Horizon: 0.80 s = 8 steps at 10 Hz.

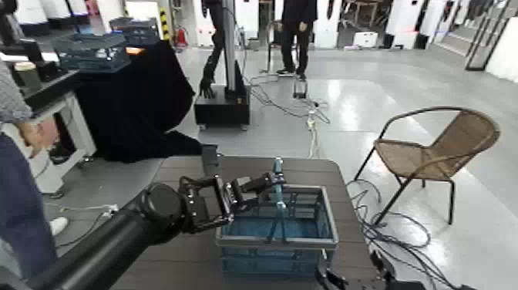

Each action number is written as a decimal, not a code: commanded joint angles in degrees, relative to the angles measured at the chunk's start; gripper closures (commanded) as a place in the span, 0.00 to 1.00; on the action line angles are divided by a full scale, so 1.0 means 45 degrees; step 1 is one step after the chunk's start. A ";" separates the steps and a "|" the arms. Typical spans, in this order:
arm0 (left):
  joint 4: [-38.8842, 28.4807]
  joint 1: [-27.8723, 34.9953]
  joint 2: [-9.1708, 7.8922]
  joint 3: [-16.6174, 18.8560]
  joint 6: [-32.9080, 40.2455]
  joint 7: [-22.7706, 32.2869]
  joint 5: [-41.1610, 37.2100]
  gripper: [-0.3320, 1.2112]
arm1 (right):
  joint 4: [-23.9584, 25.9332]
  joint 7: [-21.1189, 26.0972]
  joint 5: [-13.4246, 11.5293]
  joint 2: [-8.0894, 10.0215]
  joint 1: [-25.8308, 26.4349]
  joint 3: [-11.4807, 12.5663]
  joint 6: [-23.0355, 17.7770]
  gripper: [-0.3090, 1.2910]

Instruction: Grasp the handle of the crate.

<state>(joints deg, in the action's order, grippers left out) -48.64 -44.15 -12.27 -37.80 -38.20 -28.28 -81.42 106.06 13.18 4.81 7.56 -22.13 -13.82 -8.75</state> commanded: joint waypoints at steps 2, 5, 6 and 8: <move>0.0282 -0.0385 0.0167 -0.0546 -0.0027 -0.0161 -0.0540 0.30 | -0.0034 0.0001 0.0004 0.0019 0.0074 -0.0112 0.0011 0.29; 0.0497 -0.0541 0.0265 -0.0820 -0.0008 -0.0259 -0.0657 0.38 | -0.0054 -0.0018 0.0024 0.0019 0.0093 -0.0112 -0.0048 0.29; 0.0575 -0.0580 0.0284 -0.0898 0.0012 -0.0337 -0.0657 0.63 | -0.0054 -0.0018 0.0024 0.0038 0.0093 -0.0092 -0.0067 0.29; 0.0712 -0.0619 0.0304 -0.0956 0.0051 -0.0337 -0.0657 0.86 | -0.0054 -0.0018 0.0043 0.0058 0.0093 -0.0092 -0.0087 0.29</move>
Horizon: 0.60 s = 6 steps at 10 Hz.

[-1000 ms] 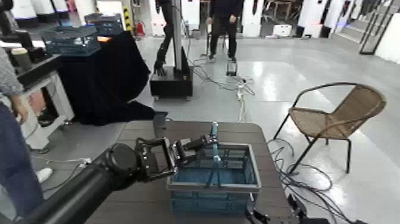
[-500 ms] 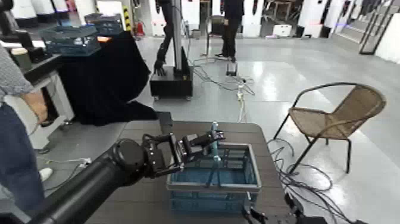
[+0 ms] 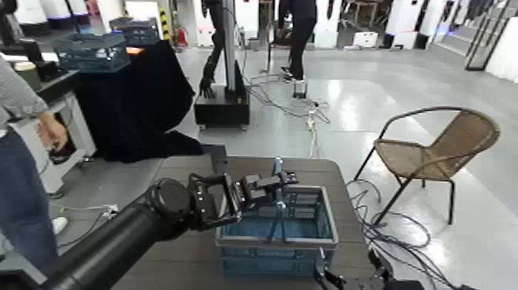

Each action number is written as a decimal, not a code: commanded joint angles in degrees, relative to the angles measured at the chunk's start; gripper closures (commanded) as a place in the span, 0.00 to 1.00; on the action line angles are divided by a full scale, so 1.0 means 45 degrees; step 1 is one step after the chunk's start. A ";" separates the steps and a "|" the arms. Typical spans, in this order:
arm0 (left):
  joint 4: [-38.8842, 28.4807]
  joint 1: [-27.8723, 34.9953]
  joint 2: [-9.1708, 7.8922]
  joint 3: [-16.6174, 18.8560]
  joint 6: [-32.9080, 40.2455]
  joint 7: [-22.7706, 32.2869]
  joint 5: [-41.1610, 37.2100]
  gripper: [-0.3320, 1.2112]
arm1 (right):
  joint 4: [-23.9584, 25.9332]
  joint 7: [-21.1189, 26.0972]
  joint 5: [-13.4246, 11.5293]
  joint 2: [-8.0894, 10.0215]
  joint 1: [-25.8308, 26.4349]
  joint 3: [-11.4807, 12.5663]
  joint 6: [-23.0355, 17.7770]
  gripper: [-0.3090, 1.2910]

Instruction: Grasp the handle of the crate.

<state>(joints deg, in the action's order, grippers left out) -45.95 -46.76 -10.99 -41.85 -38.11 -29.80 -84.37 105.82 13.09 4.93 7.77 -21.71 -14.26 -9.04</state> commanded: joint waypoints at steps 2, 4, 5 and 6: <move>0.0212 -0.0039 0.0039 -0.0114 0.0051 -0.0018 0.0000 0.93 | 0.0000 0.0001 0.0017 0.0031 0.0000 0.0025 -0.0022 0.29; 0.0251 -0.0020 0.0039 -0.0212 0.0051 -0.0135 0.0000 0.99 | 0.0000 -0.0018 0.0017 0.0051 0.0000 0.0064 -0.0061 0.29; 0.0271 -0.0020 0.0059 -0.0231 0.0031 -0.0174 0.0000 0.99 | 0.0020 -0.0018 0.0017 0.0070 0.0000 0.0064 -0.0061 0.29; 0.0271 -0.0020 0.0059 -0.0270 0.0031 -0.0389 0.0000 0.99 | 0.0020 -0.0018 0.0017 0.0051 -0.0020 0.0064 -0.0061 0.29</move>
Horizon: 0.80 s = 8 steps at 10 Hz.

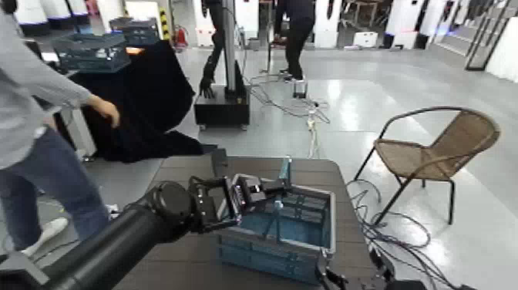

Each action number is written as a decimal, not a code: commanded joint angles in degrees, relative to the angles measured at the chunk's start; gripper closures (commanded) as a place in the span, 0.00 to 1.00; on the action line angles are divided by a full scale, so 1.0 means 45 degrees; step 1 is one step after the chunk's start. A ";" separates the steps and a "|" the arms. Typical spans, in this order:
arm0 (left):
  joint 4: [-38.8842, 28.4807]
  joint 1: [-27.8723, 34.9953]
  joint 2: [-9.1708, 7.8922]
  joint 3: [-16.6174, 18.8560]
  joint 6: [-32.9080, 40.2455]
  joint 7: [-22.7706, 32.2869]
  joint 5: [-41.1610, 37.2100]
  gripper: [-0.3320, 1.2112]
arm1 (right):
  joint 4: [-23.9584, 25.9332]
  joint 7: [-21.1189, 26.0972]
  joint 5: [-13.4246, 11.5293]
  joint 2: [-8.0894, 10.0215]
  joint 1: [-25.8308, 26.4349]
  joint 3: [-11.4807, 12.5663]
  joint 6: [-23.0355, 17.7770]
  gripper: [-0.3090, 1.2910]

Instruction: Grasp the handle of the crate.

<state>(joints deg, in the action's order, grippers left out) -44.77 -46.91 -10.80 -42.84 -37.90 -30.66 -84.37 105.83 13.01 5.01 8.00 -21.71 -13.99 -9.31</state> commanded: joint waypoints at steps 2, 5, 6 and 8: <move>-0.0109 0.0130 -0.0003 0.0027 0.0004 -0.0374 0.0000 0.99 | 0.0038 0.0001 0.0000 -0.0001 -0.0059 0.0062 -0.0001 0.29; -0.0734 0.0580 -0.0179 0.0398 -0.0191 -0.0550 0.0039 0.99 | 0.0097 0.0020 -0.0020 -0.0020 -0.0137 0.0121 0.0058 0.29; -0.1066 0.0834 -0.0296 0.0574 -0.0328 -0.0569 0.0058 0.99 | 0.0097 0.0020 -0.0020 -0.0040 -0.0176 0.0140 0.0077 0.29; -0.2042 0.1439 -0.0491 0.1199 -0.0445 -0.0472 0.0312 0.99 | 0.0175 0.0059 -0.0059 -0.0059 -0.0234 0.0218 0.0097 0.29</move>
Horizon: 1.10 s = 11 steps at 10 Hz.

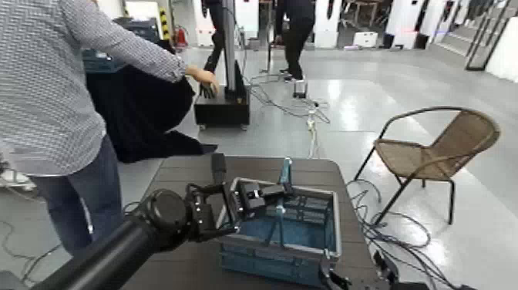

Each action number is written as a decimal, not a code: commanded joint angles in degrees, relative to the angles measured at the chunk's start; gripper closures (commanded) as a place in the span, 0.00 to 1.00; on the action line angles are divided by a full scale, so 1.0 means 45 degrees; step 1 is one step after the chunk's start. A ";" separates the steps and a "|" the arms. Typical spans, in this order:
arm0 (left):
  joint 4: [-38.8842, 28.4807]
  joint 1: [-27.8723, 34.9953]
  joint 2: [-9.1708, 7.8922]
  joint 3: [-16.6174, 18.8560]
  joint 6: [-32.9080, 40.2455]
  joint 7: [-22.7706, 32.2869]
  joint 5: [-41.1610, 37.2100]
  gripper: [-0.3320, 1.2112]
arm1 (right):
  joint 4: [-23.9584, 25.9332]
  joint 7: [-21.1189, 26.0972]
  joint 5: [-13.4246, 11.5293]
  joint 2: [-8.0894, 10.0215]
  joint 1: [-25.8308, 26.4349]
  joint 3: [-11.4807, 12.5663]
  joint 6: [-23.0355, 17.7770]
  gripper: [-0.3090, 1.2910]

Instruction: Grasp the handle of the crate.

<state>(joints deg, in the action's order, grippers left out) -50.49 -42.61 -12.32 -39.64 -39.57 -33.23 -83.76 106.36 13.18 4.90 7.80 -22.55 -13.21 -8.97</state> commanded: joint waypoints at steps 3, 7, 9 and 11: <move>-0.3487 0.1792 -0.0485 0.1973 -0.0660 0.1681 0.0177 0.99 | 0.0055 0.0098 -0.0073 -0.0053 -0.0106 0.0084 0.0001 0.29; -0.6026 0.3550 -0.0739 0.3574 -0.1598 0.3165 0.0177 0.99 | 0.0055 0.0235 -0.0132 -0.0073 -0.0164 0.0123 -0.0058 0.29; -0.7022 0.4488 -0.0837 0.4238 -0.2027 0.3653 0.0157 0.99 | 0.0075 0.0274 -0.0152 -0.0092 -0.0184 0.0123 -0.0058 0.29; -0.7842 0.5328 -0.0798 0.4824 -0.2359 0.4102 -0.0038 0.99 | 0.0075 0.0293 -0.0152 -0.0092 -0.0203 0.0143 -0.0058 0.29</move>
<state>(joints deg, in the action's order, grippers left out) -84.72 -19.59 -16.01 -18.63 -49.73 -14.71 -83.64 106.70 14.48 4.22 7.37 -23.43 -12.56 -9.21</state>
